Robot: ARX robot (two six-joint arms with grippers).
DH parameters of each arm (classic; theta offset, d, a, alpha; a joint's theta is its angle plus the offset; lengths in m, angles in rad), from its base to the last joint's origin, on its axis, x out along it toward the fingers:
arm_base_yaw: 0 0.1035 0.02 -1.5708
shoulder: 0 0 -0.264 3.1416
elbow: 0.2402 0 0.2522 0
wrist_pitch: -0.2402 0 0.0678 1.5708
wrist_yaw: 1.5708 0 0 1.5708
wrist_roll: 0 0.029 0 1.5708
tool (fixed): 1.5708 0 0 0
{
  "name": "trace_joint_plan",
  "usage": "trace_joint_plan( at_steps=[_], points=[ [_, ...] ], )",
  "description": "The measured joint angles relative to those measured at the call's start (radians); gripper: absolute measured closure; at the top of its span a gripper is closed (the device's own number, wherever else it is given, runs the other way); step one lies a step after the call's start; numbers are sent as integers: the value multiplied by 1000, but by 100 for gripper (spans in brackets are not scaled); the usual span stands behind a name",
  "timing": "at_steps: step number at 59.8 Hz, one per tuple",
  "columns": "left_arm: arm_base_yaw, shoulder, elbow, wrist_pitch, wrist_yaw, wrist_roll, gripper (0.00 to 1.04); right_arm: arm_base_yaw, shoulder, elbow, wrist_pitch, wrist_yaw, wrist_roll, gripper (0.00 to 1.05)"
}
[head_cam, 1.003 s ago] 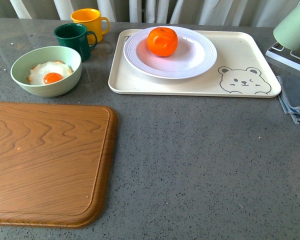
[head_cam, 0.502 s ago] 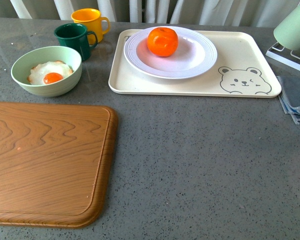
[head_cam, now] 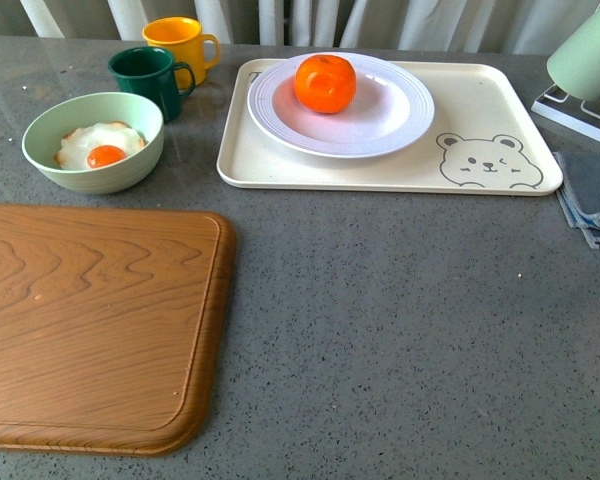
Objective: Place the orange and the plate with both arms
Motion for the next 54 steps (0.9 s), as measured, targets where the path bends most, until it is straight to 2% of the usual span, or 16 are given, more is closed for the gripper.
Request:
trace_joint_plan(
  at_steps=[23, 37, 43, 54],
  points=[
    [0, 0, 0, 0, 0, 0, 9, 0, -186, 0, -183, 0, 0, 103],
    [0, 0, 0, 0, 0, 0, 9, 0, -242, 0, -240, 0, 0, 103],
    [0, 0, 0, 0, 0, 0, 9, 0, -369, 0, -395, 2, 0, 103],
    [0, 0, 0, 0, 0, 0, 9, 0, -404, 0, -408, 1, 0, 103]
  ],
)
